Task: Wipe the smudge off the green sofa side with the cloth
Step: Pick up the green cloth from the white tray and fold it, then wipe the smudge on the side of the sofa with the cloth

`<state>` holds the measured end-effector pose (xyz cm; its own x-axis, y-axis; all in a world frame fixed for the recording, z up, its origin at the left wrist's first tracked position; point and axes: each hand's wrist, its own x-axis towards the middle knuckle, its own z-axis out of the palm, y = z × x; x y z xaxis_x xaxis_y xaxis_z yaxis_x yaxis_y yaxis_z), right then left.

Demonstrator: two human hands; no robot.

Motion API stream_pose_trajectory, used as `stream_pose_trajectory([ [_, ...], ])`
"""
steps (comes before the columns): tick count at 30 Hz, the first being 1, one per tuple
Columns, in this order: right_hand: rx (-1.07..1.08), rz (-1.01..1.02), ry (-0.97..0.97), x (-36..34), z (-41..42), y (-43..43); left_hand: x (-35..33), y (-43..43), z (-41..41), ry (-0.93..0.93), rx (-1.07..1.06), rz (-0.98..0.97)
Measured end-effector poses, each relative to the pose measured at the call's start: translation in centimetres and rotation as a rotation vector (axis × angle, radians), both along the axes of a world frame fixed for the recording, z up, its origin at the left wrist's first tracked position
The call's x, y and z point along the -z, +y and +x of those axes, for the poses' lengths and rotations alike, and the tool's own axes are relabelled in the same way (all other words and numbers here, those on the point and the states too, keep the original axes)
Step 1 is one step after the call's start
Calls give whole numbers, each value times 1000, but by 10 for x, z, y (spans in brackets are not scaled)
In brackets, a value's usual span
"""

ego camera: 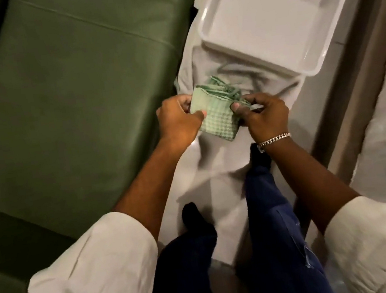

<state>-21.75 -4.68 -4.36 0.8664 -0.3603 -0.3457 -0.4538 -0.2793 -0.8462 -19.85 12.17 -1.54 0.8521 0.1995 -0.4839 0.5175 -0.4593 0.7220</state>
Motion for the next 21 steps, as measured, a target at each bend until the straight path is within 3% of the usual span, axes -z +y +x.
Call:
stream_pose_trajectory([
  [5,103,173,95,93,-63,49,72,42,-54,57,51,68],
  [10,176,478,135,202,-105,104,151,80,-94,3,168,254],
  [17,289,899,216,316,-123,190,209,116,-99,-82,664,632],
  [21,230,847,286,352,-118,222,199,128,-91,-314,855,683],
])
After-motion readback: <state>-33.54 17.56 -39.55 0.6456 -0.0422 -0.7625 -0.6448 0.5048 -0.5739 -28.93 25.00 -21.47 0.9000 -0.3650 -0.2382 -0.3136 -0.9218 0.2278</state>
